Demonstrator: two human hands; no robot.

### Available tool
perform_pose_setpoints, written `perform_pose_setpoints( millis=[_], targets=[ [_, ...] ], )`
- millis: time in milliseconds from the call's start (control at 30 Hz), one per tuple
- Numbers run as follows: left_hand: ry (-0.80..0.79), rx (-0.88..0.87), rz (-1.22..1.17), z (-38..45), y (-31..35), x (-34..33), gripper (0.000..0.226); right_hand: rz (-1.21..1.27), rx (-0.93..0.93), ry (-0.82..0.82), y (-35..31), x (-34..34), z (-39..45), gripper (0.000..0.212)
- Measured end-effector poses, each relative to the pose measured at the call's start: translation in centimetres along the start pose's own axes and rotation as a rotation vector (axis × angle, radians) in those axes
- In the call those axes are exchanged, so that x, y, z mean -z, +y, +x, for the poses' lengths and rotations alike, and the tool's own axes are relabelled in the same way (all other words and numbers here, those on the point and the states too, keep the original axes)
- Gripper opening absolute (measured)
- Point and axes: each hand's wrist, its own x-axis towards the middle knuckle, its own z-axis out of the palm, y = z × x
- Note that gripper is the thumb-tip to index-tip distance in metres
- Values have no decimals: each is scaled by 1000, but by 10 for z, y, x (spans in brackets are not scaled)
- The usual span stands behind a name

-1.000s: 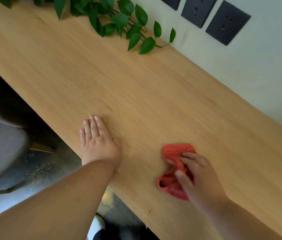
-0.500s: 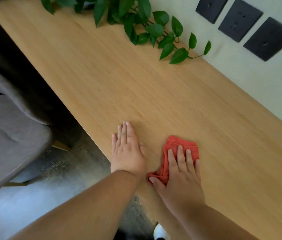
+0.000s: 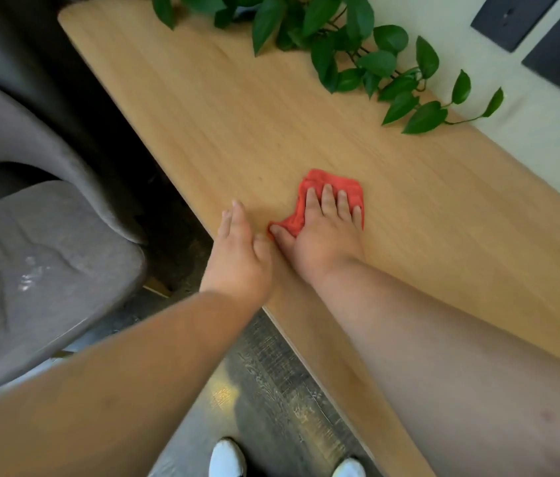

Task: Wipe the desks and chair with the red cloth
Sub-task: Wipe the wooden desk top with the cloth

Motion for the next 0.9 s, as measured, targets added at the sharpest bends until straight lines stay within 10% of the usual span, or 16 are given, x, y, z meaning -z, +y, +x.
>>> perform_pose_setpoints(
  millis=[367, 900],
  targets=[
    [-410, -121, 616, 87, 2, 16, 71, -14, 151, -34, -29, 6, 25, 78],
    [-728, -539, 945, -69, 71, -35, 80, 74, 122, -161, 62, -10, -145, 92]
  ],
)
